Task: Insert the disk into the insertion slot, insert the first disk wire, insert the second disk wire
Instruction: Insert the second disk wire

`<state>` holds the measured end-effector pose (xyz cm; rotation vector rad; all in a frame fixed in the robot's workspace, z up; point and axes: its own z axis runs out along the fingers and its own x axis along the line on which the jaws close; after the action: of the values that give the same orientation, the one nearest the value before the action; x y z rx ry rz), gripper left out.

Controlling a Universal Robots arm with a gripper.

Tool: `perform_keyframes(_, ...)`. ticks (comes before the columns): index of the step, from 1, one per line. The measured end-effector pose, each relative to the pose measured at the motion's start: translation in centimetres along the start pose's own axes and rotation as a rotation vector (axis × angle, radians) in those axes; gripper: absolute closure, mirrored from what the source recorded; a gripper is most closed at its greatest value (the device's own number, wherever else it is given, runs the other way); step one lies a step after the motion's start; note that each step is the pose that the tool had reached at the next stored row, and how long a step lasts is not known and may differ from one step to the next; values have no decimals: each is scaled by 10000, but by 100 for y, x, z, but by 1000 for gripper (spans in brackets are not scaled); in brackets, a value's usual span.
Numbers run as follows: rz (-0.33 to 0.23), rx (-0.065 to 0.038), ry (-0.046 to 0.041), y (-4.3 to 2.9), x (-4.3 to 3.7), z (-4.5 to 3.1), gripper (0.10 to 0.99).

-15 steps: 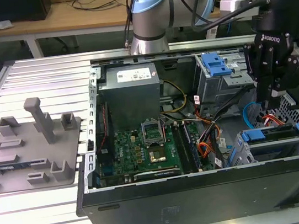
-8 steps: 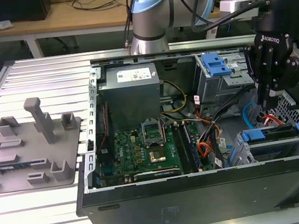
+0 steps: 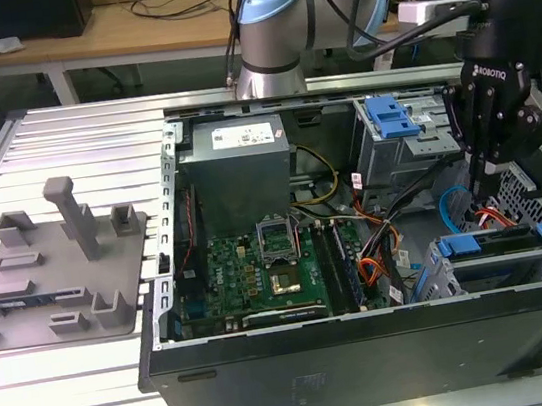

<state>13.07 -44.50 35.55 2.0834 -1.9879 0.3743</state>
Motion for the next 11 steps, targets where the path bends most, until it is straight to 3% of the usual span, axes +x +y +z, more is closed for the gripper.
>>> perform_keyframes(7,0,2,-8,0,-1,1,925)
perform_keyframes(8,8,19,-205,0,11,7,925)
perform_keyframes(9,16,37,-478,1,24,10,925)
perform_keyframes(11,28,60,-913,3,58,19,925)
